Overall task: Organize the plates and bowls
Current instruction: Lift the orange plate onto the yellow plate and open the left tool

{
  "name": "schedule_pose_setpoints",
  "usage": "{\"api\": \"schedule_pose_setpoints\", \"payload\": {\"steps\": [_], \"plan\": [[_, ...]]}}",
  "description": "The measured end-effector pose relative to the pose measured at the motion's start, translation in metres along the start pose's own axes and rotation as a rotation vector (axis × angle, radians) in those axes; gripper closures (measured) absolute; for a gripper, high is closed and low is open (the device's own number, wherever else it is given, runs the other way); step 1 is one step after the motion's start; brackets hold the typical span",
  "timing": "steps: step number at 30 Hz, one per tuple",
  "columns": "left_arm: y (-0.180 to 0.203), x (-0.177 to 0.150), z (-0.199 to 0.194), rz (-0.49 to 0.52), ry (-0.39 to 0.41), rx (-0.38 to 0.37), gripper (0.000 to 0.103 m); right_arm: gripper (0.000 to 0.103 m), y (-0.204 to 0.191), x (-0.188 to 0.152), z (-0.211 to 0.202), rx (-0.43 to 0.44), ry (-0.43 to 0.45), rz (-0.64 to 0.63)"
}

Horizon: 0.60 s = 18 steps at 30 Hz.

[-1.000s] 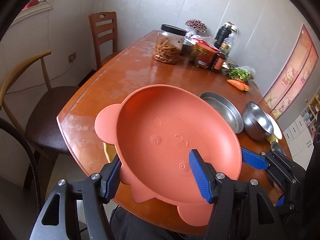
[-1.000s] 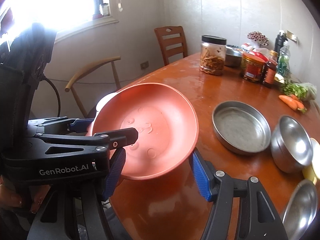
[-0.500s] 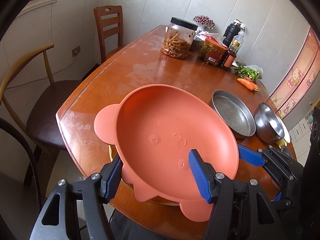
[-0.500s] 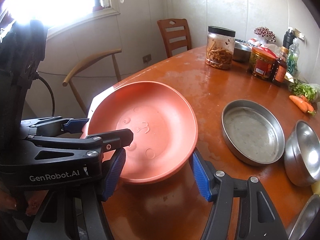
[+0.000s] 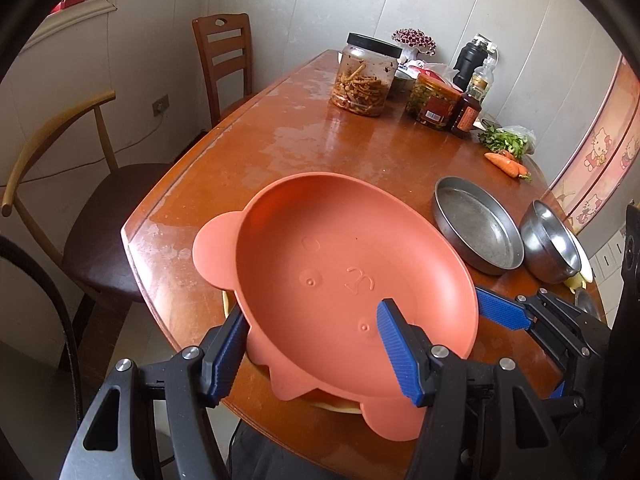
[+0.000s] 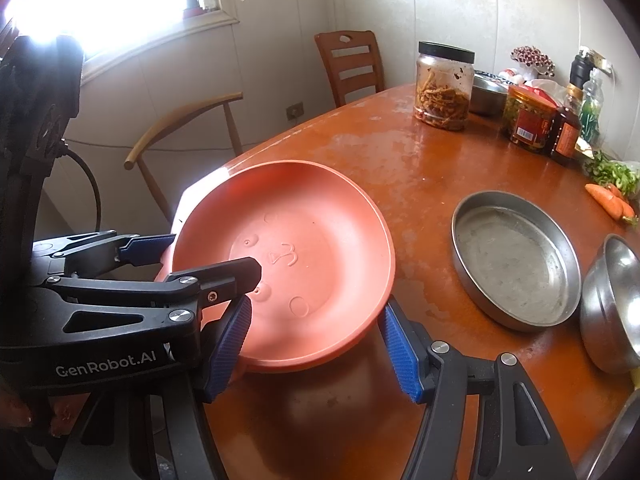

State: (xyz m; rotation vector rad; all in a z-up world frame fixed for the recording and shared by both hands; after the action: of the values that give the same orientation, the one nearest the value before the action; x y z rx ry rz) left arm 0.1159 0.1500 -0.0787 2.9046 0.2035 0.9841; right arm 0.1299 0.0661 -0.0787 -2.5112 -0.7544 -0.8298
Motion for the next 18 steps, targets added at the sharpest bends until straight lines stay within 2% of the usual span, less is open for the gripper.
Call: {"api": "schedule_pose_setpoints", "payload": {"steps": [18], "plan": [[-0.005, 0.0, -0.011, -0.009, 0.028, 0.008, 0.039, 0.035, 0.0, -0.002, -0.005, -0.014, 0.008, 0.012]]}}
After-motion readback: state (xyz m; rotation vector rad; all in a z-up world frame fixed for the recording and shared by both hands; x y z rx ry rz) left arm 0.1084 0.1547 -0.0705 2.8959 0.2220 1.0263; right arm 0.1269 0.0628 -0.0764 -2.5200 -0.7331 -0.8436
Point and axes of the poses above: each gripper's, at about its wrist camera, not at the fingertips, and z roughly the way its jaws point, y to its right, x to its top, the point moved 8 cm from there along z, roughly the way its jaws point, and after that the axes turned 9 degrees about z, right-handed, at the moved point
